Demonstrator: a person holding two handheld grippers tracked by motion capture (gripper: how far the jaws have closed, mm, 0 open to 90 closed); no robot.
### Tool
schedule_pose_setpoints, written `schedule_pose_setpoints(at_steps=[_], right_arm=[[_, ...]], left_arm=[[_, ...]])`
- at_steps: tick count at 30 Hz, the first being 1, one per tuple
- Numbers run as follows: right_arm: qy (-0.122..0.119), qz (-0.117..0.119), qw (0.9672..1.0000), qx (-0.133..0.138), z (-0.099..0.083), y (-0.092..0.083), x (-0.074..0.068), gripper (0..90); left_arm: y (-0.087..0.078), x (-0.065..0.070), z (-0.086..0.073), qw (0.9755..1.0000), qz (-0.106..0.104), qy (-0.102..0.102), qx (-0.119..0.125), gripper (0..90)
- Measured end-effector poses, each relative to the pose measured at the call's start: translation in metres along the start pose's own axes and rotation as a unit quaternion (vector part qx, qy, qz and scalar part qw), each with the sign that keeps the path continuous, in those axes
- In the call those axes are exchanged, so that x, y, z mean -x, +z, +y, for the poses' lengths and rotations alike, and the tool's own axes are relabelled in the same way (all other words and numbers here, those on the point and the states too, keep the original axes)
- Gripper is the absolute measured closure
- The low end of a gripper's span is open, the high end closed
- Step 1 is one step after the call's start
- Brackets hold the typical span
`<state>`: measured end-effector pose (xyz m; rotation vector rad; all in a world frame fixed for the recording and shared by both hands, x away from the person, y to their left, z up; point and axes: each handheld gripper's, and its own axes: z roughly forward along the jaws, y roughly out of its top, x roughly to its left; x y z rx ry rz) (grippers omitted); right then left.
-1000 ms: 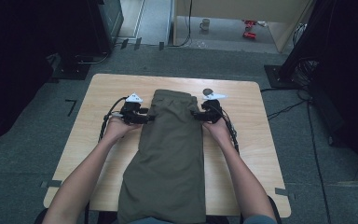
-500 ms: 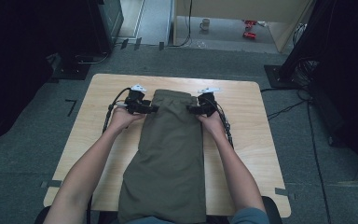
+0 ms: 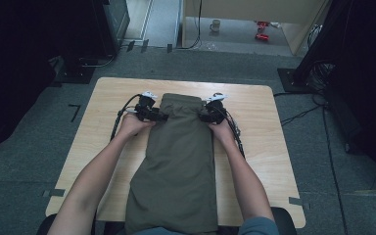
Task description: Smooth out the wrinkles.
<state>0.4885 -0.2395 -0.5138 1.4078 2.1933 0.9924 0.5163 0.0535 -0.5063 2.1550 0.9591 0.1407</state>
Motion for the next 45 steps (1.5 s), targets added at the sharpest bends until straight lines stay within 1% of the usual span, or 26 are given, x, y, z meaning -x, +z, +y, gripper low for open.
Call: schedule_pose_setpoints(at_steps=[2, 4, 7, 9, 12, 14, 16, 18, 20, 21, 22, 24, 26, 27, 28, 29, 30, 31, 32, 33, 34, 35, 37, 40, 42, 45], right_arm=[[-0.003, -0.001, 1.0000, 0.002, 0.000, 0.000, 0.000, 61.0], [-0.001, -0.001, 1.0000, 0.001, 0.000, 0.000, 0.001, 67.7], [0.004, 0.004, 1.0000, -0.004, 0.002, 0.000, 0.000, 76.6], [0.013, 0.008, 0.9999, -0.007, 0.003, 0.000, -0.001, 79.3], [0.040, 0.023, 0.9989, -0.009, 0.004, 0.000, 0.000, 82.0], [0.049, 0.034, 0.9982, -0.005, 0.006, -0.004, 0.002, 83.8], [0.053, 0.040, 0.9978, 0.003, 0.009, -0.007, 0.004, 84.5], [0.075, 0.051, 0.9957, -0.018, 0.018, -0.010, 0.008, 84.5], [0.077, 0.049, 0.9958, -0.002, 0.029, -0.016, 0.011, 84.5], [0.077, 0.048, 0.9959, 0.006, 0.036, -0.019, 0.011, 84.5], [0.074, 0.044, 0.9962, 0.017, 0.042, -0.022, 0.011, 84.6], [0.069, 0.040, 0.9963, 0.034, 0.058, -0.030, 0.011, 84.5], [0.059, 0.033, 0.9961, 0.056, 0.074, -0.040, 0.010, 84.5], [0.051, 0.026, 0.9957, 0.073, 0.084, -0.048, 0.008, 84.5], [0.039, 0.020, 0.9947, 0.094, 0.094, -0.058, 0.007, 84.3], [0.023, 0.012, 0.9921, 0.123, 0.107, -0.071, 0.005, 84.0], [0.008, 0.003, 0.9887, 0.150, 0.116, -0.081, 0.002, 83.8], [-0.004, -0.004, 0.9856, 0.169, 0.122, -0.088, 0.000, 83.6], [-0.021, -0.015, 0.9812, 0.191, 0.128, -0.097, -0.003, 83.5], [-0.032, -0.022, 0.9778, 0.206, 0.131, -0.104, -0.006, 83.4], [-0.040, -0.028, 0.9759, 0.213, 0.133, -0.107, -0.008, 83.5], [-0.045, -0.027, 0.9760, 0.212, 0.132, -0.109, -0.010, 83.5], [-0.037, -0.011, 0.9795, 0.198, 0.125, -0.108, -0.011, 83.5], [-0.048, -0.008, 0.9828, 0.178, 0.112, -0.102, -0.014, 83.4], [-0.053, -0.005, 0.9853, 0.163, 0.105, -0.100, -0.014, 83.3], [-0.047, 0.007, 0.9889, 0.141, 0.096, -0.099, -0.013, 83.2]], left_arm=[[0.000, 0.000, 0.000, 1.0000, 0.000, 0.000, 0.001, 42.0], [0.000, 0.002, 0.000, 1.0000, -0.006, -0.002, 0.000, 46.9], [0.000, 0.005, 0.000, 1.0000, -0.006, 0.003, -0.007, 53.7], [-0.001, 0.006, 0.001, 0.9998, -0.010, 0.003, -0.018, 62.1], [-0.003, 0.008, 0.001, 0.9995, -0.009, 0.012, -0.029, 74.5], [-0.005, 0.008, 0.003, 0.9993, -0.012, 0.000, -0.035, 79.4], [-0.007, 0.006, 0.007, 0.9993, -0.016, -0.018, -0.029, 81.0], [-0.011, 0.004, 0.013, 0.9994, -0.014, -0.025, -0.021, 81.4], [-0.018, 0.003, 0.024, 0.9998, -0.003, -0.021, 0.002, 81.6], [-0.023, 0.003, 0.029, 0.9996, 0.001, -0.019, 0.021, 81.6], [-0.026, 0.002, 0.033, 0.9994, 0.004, -0.016, 0.030, 81.6], [-0.037, 0.001, 0.049, 0.9991, 0.019, 0.002, 0.038, 81.6], [-0.053, 0.002, 0.066, 0.9965, 0.036, 0.019, 0.074, 81.6], [-0.062, 0.004, 0.074, 0.9940, 0.044, 0.026, 0.096, 81.5], [-0.074, 0.006, 0.085, 0.9902, 0.053, 0.038, 0.123, 81.5], [-0.084, 0.007, 0.092, 0.9865, 0.057, 0.044, 0.147, 81.4], [-0.091, 0.008, 0.097, 0.9837, 0.060, 0.047, 0.163, 81.2], [-0.098, 0.010, 0.102, 0.9795, 0.064, 0.052, 0.184, 81.2], [-0.104, 0.012, 0.104, 0.9757, 0.067, 0.061, 0.199, 81.2], [-0.108, 0.014, 0.105, 0.9737, 0.071, 0.069, 0.205, 81.2], [-0.110, 0.015, 0.105, 0.9742, 0.070, 0.072, 0.202, 81.1], [-0.110, 0.015, 0.103, 0.9764, 0.072, 0.073, 0.190, 81.1], [-0.109, 0.014, 0.096, 0.9790, 0.067, 0.074, 0.178, 81.1], [-0.105, 0.016, 0.085, 0.9822, 0.063, 0.080, 0.158, 81.0], [-0.103, 0.020, 0.079, 0.9848, 0.059, 0.071, 0.147, 81.1], [-0.101, 0.024, 0.072, 0.9881, 0.044, 0.064, 0.133, 81.1]])
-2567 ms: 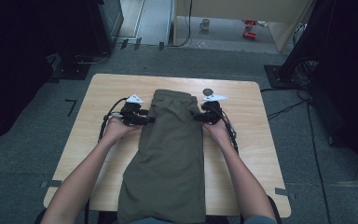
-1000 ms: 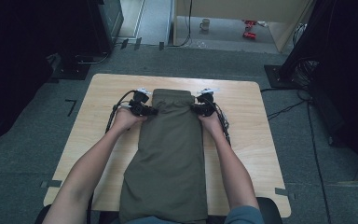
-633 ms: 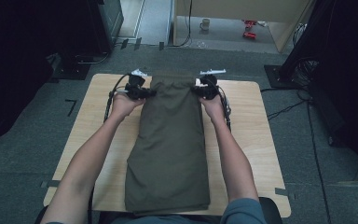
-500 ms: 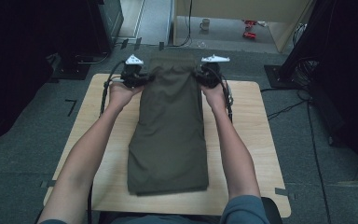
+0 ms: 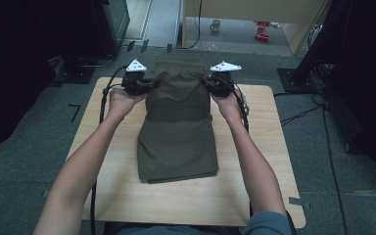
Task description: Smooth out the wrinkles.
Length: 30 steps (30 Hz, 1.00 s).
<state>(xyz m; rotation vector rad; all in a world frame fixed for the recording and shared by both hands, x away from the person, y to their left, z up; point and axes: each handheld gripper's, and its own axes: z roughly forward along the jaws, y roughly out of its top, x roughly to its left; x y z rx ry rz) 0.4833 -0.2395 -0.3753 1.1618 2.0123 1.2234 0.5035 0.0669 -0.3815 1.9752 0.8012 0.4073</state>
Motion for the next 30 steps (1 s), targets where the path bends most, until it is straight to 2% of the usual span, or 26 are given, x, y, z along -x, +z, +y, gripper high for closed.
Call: schedule_pose_setpoints(at_steps=[4, 8, 10, 12, 14, 15, 18, 21, 26, 30], right_arm=[[0.010, 0.024, 0.9995, -0.018, -0.014, -0.006, 0.001, 83.1], [0.009, 0.031, 0.9991, -0.025, -0.025, -0.013, -0.003, 83.0], [0.010, 0.038, 0.9988, -0.028, -0.032, -0.017, -0.004, 82.8], [0.012, 0.046, 0.9982, -0.036, -0.035, -0.019, -0.006, 82.5], [0.016, 0.054, 0.9972, -0.050, -0.037, -0.021, -0.007, 82.1], [0.013, 0.057, 0.9973, -0.045, -0.039, -0.023, -0.009, 82.2], [0.000, 0.059, 0.9969, -0.052, -0.045, -0.027, -0.017, 82.0], [-0.002, 0.067, 0.9965, -0.051, -0.054, -0.031, -0.023, 81.9], [0.001, 0.075, 0.9953, -0.061, -0.070, -0.035, -0.030, 81.6], [0.019, 0.087, 0.9940, -0.062, -0.084, -0.036, -0.029, 81.0]], left_arm=[[-0.004, 0.007, -0.009, 0.9997, -0.017, -0.004, -0.016, 81.1], [-0.008, 0.016, -0.017, 0.9992, -0.026, 0.003, -0.029, 81.1], [-0.013, 0.022, -0.024, 0.9991, -0.033, 0.002, -0.027, 81.0], [-0.015, 0.025, -0.029, 0.9990, -0.035, 0.004, -0.028, 81.0], [-0.016, 0.030, -0.035, 0.9989, -0.026, 0.019, -0.035, 80.9], [-0.018, 0.031, -0.039, 0.9988, -0.026, 0.019, -0.038, 80.8], [-0.021, 0.033, -0.047, 0.9987, -0.031, 0.006, -0.039, 80.8], [-0.023, 0.038, -0.055, 0.9983, -0.032, 0.010, -0.048, 80.8], [-0.025, 0.045, -0.069, 0.9974, -0.044, -0.002, -0.057, 80.6], [-0.027, 0.053, -0.080, 0.9967, -0.050, -0.002, -0.064, 80.3]])
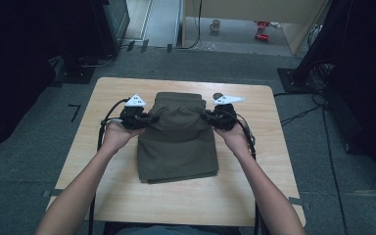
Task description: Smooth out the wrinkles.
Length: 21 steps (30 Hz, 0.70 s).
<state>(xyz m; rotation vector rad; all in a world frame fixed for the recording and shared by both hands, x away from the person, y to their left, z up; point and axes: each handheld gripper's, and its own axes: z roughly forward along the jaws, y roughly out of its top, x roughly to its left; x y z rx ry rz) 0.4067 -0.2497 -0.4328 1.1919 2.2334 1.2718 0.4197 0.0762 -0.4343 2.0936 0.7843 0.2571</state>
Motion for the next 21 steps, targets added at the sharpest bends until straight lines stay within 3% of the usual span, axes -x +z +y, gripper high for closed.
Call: schedule_pose_setpoints(at_steps=[6, 12, 15, 18, 21], right_arm=[[0.003, 0.005, 0.9999, -0.015, -0.019, 0.006, -0.003, 79.8], [0.013, 0.013, 0.9989, -0.043, -0.036, 0.017, -0.004, 77.7], [0.004, 0.013, 0.9987, -0.049, -0.042, 0.021, -0.005, 74.7], [-0.012, 0.010, 0.9984, -0.055, -0.042, 0.020, -0.005, 66.5], [-0.007, 0.018, 0.9986, -0.049, -0.040, 0.013, -0.004, 60.7]], left_arm=[[0.004, 0.007, -0.018, 0.9998, -0.010, -0.005, -0.017, 79.9], [0.014, 0.004, -0.035, 0.9979, -0.027, -0.040, -0.044, 78.5], [0.016, 0.003, -0.041, 0.9973, -0.033, -0.044, -0.049, 76.9], [0.015, 0.001, -0.042, 0.9958, -0.048, -0.057, -0.054, 70.2], [0.009, -0.004, -0.040, 0.9926, -0.068, -0.082, -0.060, 60.7]])
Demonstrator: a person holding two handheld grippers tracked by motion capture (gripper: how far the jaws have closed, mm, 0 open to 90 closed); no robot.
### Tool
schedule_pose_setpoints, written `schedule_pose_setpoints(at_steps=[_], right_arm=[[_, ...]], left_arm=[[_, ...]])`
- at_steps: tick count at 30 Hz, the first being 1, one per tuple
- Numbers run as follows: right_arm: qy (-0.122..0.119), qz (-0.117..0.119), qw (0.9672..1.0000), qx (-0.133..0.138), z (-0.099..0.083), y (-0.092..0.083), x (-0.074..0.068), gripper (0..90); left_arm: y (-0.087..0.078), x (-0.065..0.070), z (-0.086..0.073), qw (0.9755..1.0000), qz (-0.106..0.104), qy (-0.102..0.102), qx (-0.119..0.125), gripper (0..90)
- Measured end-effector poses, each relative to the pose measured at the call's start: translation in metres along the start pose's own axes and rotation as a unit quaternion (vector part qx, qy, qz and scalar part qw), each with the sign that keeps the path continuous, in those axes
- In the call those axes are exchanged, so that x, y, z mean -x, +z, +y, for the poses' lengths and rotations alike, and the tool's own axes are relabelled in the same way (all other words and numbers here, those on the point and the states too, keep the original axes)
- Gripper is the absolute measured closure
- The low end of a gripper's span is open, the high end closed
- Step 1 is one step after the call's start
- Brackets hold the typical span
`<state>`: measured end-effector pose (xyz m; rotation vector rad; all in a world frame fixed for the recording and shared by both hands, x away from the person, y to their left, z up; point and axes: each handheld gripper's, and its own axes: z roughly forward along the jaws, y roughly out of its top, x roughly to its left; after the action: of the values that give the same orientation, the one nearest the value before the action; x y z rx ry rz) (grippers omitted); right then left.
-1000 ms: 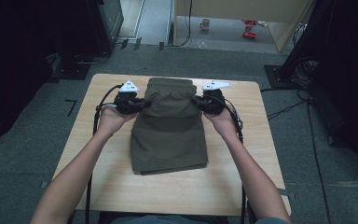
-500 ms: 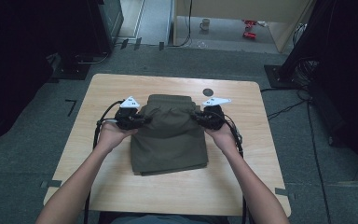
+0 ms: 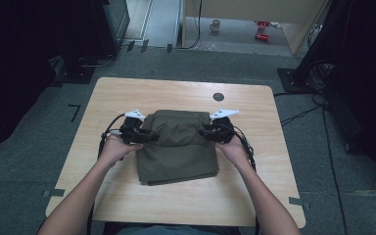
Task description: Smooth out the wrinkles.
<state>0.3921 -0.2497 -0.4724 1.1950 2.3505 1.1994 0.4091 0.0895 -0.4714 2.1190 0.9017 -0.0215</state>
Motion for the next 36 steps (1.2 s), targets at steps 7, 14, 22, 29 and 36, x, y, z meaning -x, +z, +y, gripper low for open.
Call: schedule_pose_setpoints(at_steps=[7, 14, 22, 29, 36], right_arm=[[0.005, -0.023, 0.9996, 0.018, 0.006, -0.009, 0.008, 79.9], [0.033, -0.037, 0.9985, 0.024, 0.014, 0.003, 0.021, 89.4], [0.048, -0.045, 0.9979, 0.001, 0.017, 0.021, 0.027, 90.0], [0.059, -0.045, 0.9971, -0.018, 0.012, 0.034, 0.032, 90.0], [0.073, -0.036, 0.9955, -0.048, 0.002, 0.043, 0.039, 90.0]], left_arm=[[-0.014, -0.003, 0.006, 0.9994, 0.018, 0.021, 0.019, 65.4], [-0.015, -0.020, 0.015, 0.9984, 0.041, 0.011, 0.036, 80.6], [0.006, -0.044, 0.021, 0.9976, 0.065, -0.004, 0.026, 90.0], [0.026, -0.047, 0.017, 0.9979, 0.064, -0.005, 0.004, 90.0], [0.032, -0.048, 0.012, 0.9980, 0.063, -0.003, -0.010, 90.0]])
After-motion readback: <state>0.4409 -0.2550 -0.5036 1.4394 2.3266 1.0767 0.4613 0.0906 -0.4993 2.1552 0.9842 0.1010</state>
